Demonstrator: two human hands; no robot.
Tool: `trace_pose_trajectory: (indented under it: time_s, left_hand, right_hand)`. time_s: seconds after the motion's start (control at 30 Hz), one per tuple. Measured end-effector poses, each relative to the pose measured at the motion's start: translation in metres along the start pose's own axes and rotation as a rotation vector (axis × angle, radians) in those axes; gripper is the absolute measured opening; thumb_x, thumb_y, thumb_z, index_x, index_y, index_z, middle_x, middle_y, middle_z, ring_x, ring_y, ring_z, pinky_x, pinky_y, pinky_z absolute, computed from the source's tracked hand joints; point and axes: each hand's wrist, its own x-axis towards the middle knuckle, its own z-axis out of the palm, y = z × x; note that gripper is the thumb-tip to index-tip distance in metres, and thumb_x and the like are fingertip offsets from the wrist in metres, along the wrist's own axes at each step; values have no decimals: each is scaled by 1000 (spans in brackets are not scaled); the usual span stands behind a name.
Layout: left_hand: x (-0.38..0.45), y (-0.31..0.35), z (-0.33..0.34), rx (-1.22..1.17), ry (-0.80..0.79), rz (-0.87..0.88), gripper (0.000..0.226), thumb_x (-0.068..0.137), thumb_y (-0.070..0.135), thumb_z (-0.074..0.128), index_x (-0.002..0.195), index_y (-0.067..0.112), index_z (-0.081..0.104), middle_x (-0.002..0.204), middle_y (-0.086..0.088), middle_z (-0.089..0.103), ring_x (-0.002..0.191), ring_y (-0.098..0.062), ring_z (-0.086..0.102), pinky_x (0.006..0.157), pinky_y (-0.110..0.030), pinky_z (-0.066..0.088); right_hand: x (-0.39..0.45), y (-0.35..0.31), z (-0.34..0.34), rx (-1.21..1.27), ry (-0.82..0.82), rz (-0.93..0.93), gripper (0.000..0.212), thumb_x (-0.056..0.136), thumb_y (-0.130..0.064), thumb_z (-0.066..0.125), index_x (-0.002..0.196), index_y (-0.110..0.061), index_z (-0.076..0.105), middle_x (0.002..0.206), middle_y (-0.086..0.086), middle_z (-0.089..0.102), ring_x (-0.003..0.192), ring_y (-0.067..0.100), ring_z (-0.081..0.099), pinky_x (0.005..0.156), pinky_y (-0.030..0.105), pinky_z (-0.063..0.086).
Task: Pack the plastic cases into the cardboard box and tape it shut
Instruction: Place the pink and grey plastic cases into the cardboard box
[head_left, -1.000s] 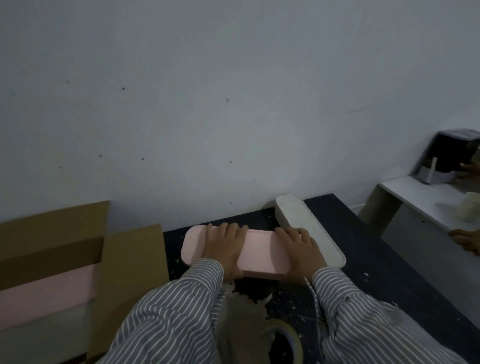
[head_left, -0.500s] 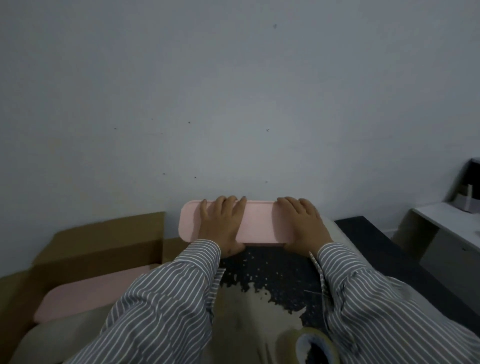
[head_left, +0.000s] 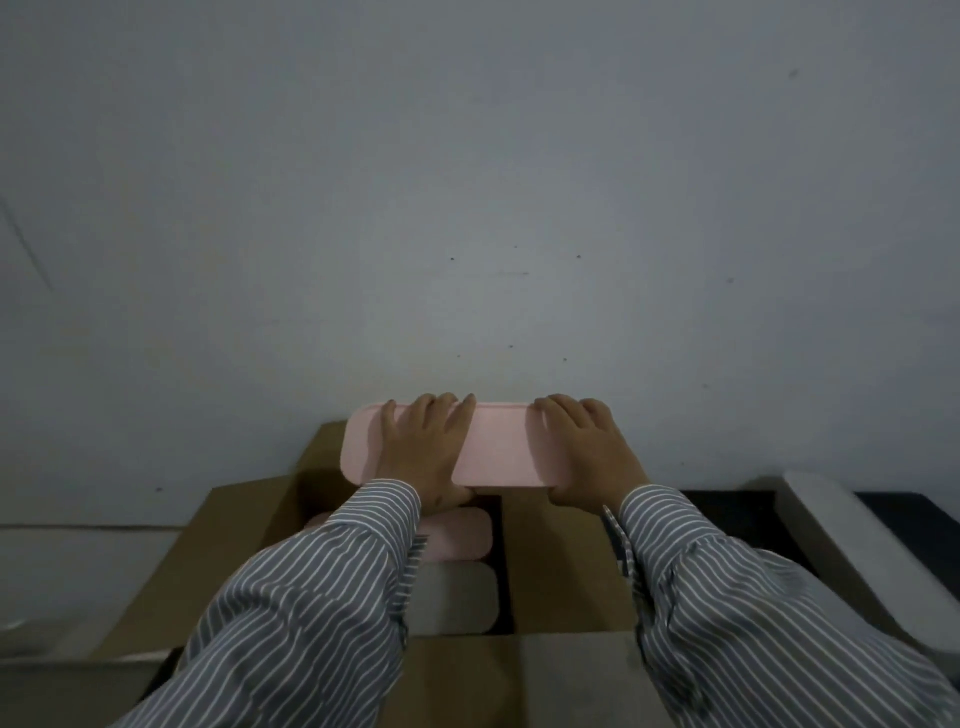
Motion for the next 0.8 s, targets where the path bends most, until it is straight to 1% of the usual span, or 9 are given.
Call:
trace_pose_trajectory:
  time_s: [0.13,0.3,0.4,0.5,0.6,0.7,0.8]
  left_hand:
    - [-18,-50,17,24,-67,-41,103,68,58,62,146,23,5,150,-4,20,136,-27,21,110,-57,18]
    - [-32,-85,48,-4,-132,-48,98,68,58,61,145,21,11,147,-6,23,133,-30,24,109,-51,21]
    - [-34,-98,72,-25,-170,-30,101,69,59,60,146,18,8,147,-8,23,132,-31,24,109,-47,22]
    - [-36,-103,92,-68,-236,-17,107,70,64,59,147,16,3,150,-11,18,134,-33,21,111,-45,20]
    - [-38,-106,110,-85,-301,7,105,74,65,55,148,16,-2,153,-12,11,138,-34,15,113,-46,16]
    - [-37,-106,123,-125,-366,25,100,78,62,53,148,19,-3,156,-10,4,142,-33,8,116,-47,11]
    - [-33,-110,132,-189,-420,26,93,82,59,51,148,20,-3,158,-8,-4,144,-31,0,118,-46,7]
  right_hand:
    - [22,-43,33,5,-27,-56,96,64,-37,76,141,-23,21,147,-1,26,130,29,22,109,45,31]
    - [40,-70,75,-5,-129,-17,101,62,-33,77,143,-24,17,149,-2,23,134,31,17,112,47,29]
    - [46,-80,97,-4,-169,2,102,63,-36,77,144,-25,16,151,-3,22,137,30,16,113,49,26]
    - [49,-82,114,24,-236,25,101,67,-39,75,146,-24,13,155,-3,15,140,31,10,116,49,19]
    - [52,-80,131,-19,-284,39,98,71,-40,72,146,-27,11,157,-6,10,142,30,8,118,45,15]
    - [50,-78,142,31,-340,105,94,75,-34,70,147,-29,10,158,-7,4,145,29,1,118,47,14]
    - [53,-76,144,-2,-381,97,89,77,-26,67,147,-27,11,159,-5,2,146,27,-2,119,45,14]
